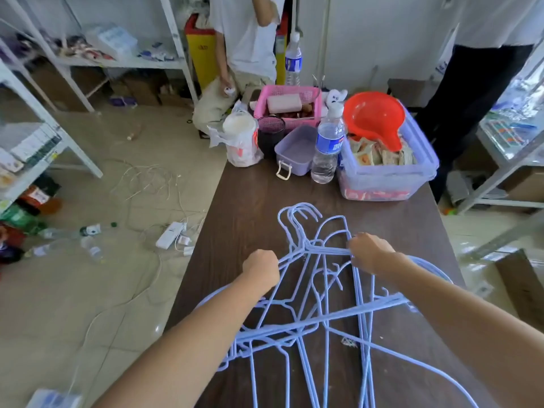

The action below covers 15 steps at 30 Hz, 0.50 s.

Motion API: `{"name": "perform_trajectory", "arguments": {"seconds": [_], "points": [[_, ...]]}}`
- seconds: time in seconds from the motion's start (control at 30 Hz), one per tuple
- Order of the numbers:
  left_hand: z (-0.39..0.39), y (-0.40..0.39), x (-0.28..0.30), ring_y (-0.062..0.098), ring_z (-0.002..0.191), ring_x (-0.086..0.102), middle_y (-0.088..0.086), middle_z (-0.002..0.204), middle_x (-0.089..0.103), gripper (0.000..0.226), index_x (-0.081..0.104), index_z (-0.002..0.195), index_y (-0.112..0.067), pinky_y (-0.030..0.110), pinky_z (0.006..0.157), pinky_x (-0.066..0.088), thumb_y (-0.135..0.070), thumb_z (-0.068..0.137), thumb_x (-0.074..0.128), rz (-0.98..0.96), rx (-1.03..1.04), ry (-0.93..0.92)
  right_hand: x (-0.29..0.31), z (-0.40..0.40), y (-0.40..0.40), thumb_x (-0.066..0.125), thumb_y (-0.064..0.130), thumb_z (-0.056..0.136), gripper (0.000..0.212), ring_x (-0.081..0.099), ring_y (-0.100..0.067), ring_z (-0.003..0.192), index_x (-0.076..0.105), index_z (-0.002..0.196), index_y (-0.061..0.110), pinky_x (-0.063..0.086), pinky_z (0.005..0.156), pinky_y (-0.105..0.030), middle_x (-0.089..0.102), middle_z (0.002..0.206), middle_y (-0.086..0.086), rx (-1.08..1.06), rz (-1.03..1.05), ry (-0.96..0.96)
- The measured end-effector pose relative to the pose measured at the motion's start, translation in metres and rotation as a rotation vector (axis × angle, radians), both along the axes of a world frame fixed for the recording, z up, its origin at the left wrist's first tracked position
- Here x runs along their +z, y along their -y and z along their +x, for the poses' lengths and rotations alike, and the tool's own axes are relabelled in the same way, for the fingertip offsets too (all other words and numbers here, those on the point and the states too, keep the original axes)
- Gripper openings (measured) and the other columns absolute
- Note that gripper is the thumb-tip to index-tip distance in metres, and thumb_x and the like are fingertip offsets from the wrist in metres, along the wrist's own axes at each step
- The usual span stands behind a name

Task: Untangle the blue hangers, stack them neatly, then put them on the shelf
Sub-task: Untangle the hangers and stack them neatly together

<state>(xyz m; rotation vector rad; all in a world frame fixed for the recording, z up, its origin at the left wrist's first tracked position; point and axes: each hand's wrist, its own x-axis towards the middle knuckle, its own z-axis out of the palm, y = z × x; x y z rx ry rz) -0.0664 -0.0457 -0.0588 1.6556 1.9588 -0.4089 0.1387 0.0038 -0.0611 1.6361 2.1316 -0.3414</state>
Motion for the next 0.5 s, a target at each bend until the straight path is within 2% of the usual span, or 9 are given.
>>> {"name": "perform_trajectory", "arguments": {"seconds": [0.13, 0.2, 0.3, 0.33, 0.43, 0.47, 0.5], "points": [[0.002, 0.001, -0.008, 0.029, 0.109, 0.058, 0.012, 0.119, 0.062, 0.024, 0.059, 0.113, -0.003, 0.032, 0.084, 0.048, -0.011, 0.092, 0.049, -0.011, -0.125, -0.134, -0.013, 0.001, -0.004, 0.053, 0.021, 0.089, 0.026, 0.057, -0.034, 0.109, 0.057, 0.111, 0.008, 0.048, 0.086, -0.038, 0.057, 0.121, -0.014, 0.092, -0.026, 0.072], [0.0, 0.001, -0.005, 0.026, 0.108, 0.058, 0.008, 0.118, 0.062, 0.026, 0.058, 0.113, -0.005, 0.031, 0.078, 0.046, -0.016, 0.095, 0.044, -0.027, -0.212, -0.201, -0.012, 0.002, -0.005, 0.048, 0.018, 0.092, 0.024, 0.055, -0.032, 0.112, 0.058, 0.111, 0.008, 0.048, 0.086, -0.038, 0.059, 0.12, -0.013, 0.169, 0.011, 0.11], [-0.003, 0.001, 0.01, 0.026, 0.107, 0.058, 0.009, 0.117, 0.061, 0.029, 0.057, 0.113, -0.005, 0.031, 0.08, 0.046, -0.022, 0.096, 0.041, -0.099, -0.244, -0.201, -0.004, 0.005, -0.003, 0.043, 0.015, 0.094, 0.024, 0.043, -0.026, 0.123, 0.055, 0.114, 0.013, 0.039, 0.096, -0.034, 0.06, 0.121, -0.009, 0.286, 0.048, 0.137], [-0.003, 0.001, 0.017, 0.026, 0.102, 0.06, 0.009, 0.113, 0.064, 0.031, 0.058, 0.111, -0.003, 0.032, 0.081, 0.046, -0.023, 0.096, 0.04, -0.136, -0.242, -0.183, 0.001, 0.007, -0.001, 0.041, 0.017, 0.095, 0.024, 0.044, -0.026, 0.123, 0.055, 0.115, 0.014, 0.038, 0.097, -0.034, 0.06, 0.121, -0.009, 0.297, 0.037, 0.118], [-0.005, -0.002, 0.038, 0.019, 0.071, 0.06, 0.006, 0.081, 0.069, 0.043, 0.067, 0.103, 0.001, 0.032, 0.086, 0.049, -0.027, 0.097, 0.034, -0.311, -0.25, -0.141, 0.022, 0.014, 0.008, 0.035, 0.034, 0.097, 0.031, 0.057, -0.032, 0.097, 0.056, 0.103, 0.013, 0.04, 0.075, -0.034, 0.062, 0.101, -0.01, 0.222, -0.107, -0.061], [-0.007, -0.003, 0.044, 0.02, 0.075, 0.061, 0.006, 0.083, 0.069, 0.044, 0.069, 0.101, -0.001, 0.034, 0.09, 0.048, -0.029, 0.097, 0.035, -0.353, -0.272, -0.154, 0.028, 0.015, 0.01, 0.033, 0.04, 0.096, 0.034, 0.057, -0.031, 0.086, 0.056, 0.094, 0.015, 0.038, 0.069, -0.032, 0.06, 0.089, -0.006, 0.191, -0.152, -0.104], [-0.009, -0.003, 0.049, 0.024, 0.087, 0.062, 0.007, 0.096, 0.069, 0.043, 0.071, 0.098, -0.004, 0.036, 0.093, 0.047, -0.03, 0.096, 0.036, -0.377, -0.292, -0.181, 0.034, 0.016, 0.013, 0.033, 0.044, 0.095, 0.035, 0.054, -0.028, 0.077, 0.053, 0.084, 0.016, 0.037, 0.066, -0.032, 0.054, 0.077, -0.001, 0.165, -0.18, -0.133]]}}
